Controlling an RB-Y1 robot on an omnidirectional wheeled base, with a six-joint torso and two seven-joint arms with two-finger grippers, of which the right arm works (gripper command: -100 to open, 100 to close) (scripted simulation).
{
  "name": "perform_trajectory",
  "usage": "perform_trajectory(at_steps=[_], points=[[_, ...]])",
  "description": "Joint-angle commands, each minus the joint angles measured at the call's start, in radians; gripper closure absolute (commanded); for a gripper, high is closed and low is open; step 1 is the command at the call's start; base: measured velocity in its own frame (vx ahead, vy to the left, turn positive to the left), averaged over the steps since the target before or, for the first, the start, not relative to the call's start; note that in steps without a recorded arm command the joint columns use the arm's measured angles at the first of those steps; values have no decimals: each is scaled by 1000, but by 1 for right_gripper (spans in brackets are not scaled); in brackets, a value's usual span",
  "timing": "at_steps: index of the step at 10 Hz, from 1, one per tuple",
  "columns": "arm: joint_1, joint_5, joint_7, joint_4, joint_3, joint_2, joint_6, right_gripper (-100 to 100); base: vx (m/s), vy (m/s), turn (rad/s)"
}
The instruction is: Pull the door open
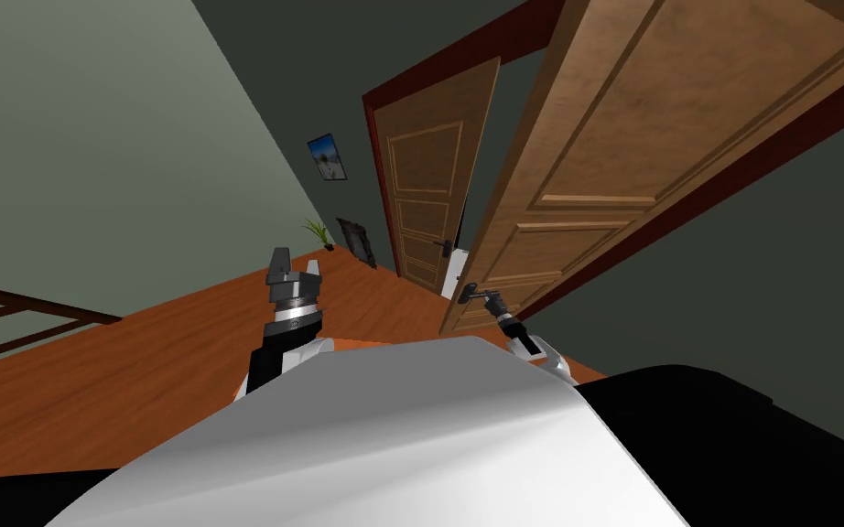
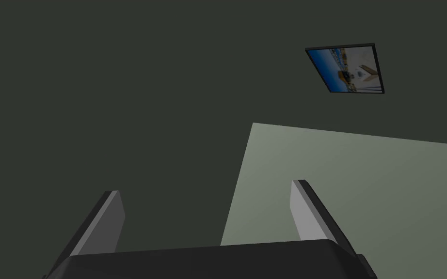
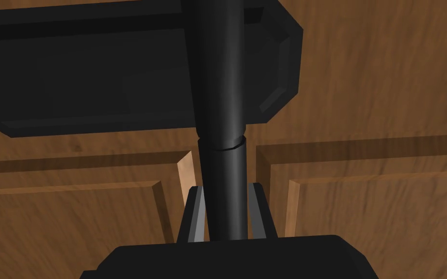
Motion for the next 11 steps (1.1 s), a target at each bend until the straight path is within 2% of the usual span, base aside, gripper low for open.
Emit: perform_trajectory(at_steps=[1, 8, 9, 10, 11], points=[[6, 3, -10, 2, 10, -8, -25, 100, -231, -66, 202], [37, 9, -50, 25, 39, -53, -115, 100, -204, -85, 141], [33, 6, -46, 27, 30, -54, -102, 100, -75, -39, 25], [42, 8, -54, 38, 36, -63, -127, 100, -157, -56, 156], [46, 8, -58, 43, 38, -67, -140, 100, -216, -73, 190]])
